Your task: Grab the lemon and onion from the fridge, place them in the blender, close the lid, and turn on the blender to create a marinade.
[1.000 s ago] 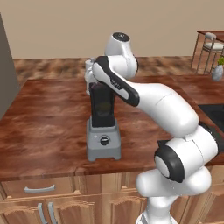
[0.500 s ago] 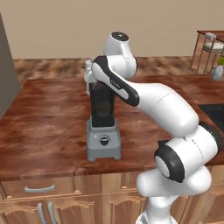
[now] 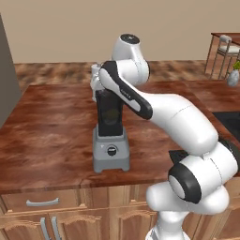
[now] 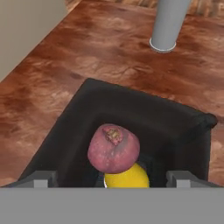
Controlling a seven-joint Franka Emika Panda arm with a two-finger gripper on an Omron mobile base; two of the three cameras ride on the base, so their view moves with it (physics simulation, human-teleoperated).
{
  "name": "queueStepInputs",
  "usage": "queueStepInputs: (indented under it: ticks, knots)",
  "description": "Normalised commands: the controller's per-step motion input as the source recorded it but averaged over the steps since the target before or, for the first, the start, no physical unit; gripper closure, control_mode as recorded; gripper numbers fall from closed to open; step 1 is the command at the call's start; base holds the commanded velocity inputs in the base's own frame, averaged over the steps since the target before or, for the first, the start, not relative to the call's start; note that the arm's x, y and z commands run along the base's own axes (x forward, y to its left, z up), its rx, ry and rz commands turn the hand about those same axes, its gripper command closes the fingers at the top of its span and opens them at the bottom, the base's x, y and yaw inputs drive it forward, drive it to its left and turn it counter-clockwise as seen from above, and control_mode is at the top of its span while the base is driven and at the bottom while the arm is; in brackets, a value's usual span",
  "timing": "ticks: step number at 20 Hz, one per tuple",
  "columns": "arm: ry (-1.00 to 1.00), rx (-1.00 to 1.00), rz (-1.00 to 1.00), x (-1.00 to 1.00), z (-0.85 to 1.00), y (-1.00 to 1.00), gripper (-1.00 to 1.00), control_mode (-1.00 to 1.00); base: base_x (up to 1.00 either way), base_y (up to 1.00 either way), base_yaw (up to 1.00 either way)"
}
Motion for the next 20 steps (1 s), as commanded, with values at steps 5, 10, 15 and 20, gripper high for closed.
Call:
queueStepInputs:
  ticks: [5,10,15,20]
  knots:
    - [0.00,0.00,-0.06,-0.43,0.08,-0.51,-1.00,-1.00,0.00,0.00,0.00]
    - [0.00,0.04,-0.10,-0.64,0.00,-0.94,-1.00,-1.00,0.00,0.00,0.00]
    - [-0.02,0.08,-0.06,-0.77,-0.13,-1.00,-1.00,-1.00,0.00,0.00,0.00]
    - [-0.04,0.07,-0.05,-0.47,-0.38,-0.88,-1.00,-1.00,0.00,0.00,0.00]
